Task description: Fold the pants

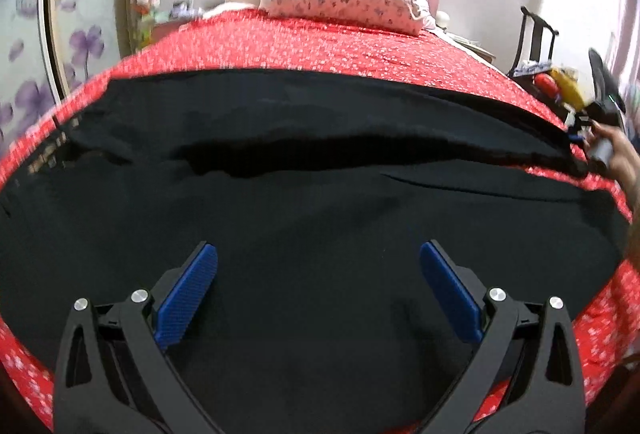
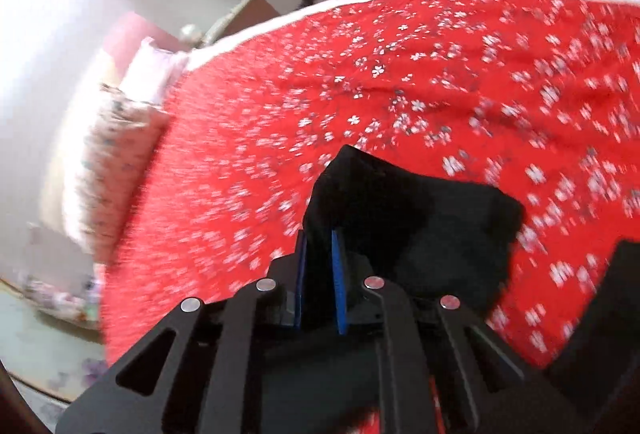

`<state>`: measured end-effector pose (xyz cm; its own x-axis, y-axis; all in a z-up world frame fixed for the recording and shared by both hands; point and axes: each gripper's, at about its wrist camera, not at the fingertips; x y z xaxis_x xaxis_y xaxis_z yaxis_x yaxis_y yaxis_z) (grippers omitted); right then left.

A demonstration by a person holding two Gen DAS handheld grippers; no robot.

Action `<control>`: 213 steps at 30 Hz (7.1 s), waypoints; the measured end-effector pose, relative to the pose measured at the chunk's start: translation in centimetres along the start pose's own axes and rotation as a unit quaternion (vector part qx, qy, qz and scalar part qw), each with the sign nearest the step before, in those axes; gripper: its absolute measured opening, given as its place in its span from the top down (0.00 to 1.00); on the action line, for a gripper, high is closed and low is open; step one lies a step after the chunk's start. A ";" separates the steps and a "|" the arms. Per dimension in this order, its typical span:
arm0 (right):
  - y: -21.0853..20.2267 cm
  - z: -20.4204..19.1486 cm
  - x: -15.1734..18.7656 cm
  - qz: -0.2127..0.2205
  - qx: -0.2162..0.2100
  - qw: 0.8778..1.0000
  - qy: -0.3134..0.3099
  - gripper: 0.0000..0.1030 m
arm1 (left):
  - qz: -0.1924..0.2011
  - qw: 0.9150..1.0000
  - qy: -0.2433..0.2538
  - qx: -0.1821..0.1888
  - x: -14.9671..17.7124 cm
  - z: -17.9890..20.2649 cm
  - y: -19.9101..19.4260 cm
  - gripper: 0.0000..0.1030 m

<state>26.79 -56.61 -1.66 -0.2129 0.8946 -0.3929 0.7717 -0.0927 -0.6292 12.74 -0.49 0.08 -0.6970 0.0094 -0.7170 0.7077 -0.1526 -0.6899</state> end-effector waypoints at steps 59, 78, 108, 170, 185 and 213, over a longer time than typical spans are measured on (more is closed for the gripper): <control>-2.9 -1.2 26.4 -0.220 -0.205 0.946 0.119 0.96 | 0.101 0.966 -0.224 0.076 0.6 -8.6 -4.4 0.02; -6.6 -0.7 27.6 -0.287 -0.214 0.934 -0.001 0.96 | -0.067 0.948 -0.310 -0.016 -18.9 -18.0 10.5 0.02; -11.9 -1.5 23.1 -0.232 -0.245 0.937 -0.094 0.96 | 0.071 0.944 -0.323 0.007 -1.7 -21.1 -9.9 0.92; -16.0 11.0 9.4 -0.042 0.075 0.967 -0.239 0.61 | 0.145 0.977 -0.154 -0.038 5.5 -9.3 -10.7 0.02; -18.8 6.7 11.7 0.023 0.094 0.918 -0.385 0.95 | 0.137 0.974 -0.173 -0.046 5.6 -10.3 -10.0 0.02; -24.0 15.3 3.7 0.073 -0.026 0.996 -0.054 0.49 | 0.140 0.971 -0.187 -0.043 5.4 -11.4 -9.8 0.02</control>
<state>-1.67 -57.81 1.74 -0.1560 0.8210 -0.5492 0.8290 -0.1934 -0.5247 3.40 12.29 1.86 -0.4576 -0.3835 -0.8022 0.8715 -0.0144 -0.4902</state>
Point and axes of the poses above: each gripper's, at about its wrist camera, not at the fingertips, and y roughly the way its jaws point, z to its right, x to its underside, and after that the axes turned 2 degrees about -x, right-handed
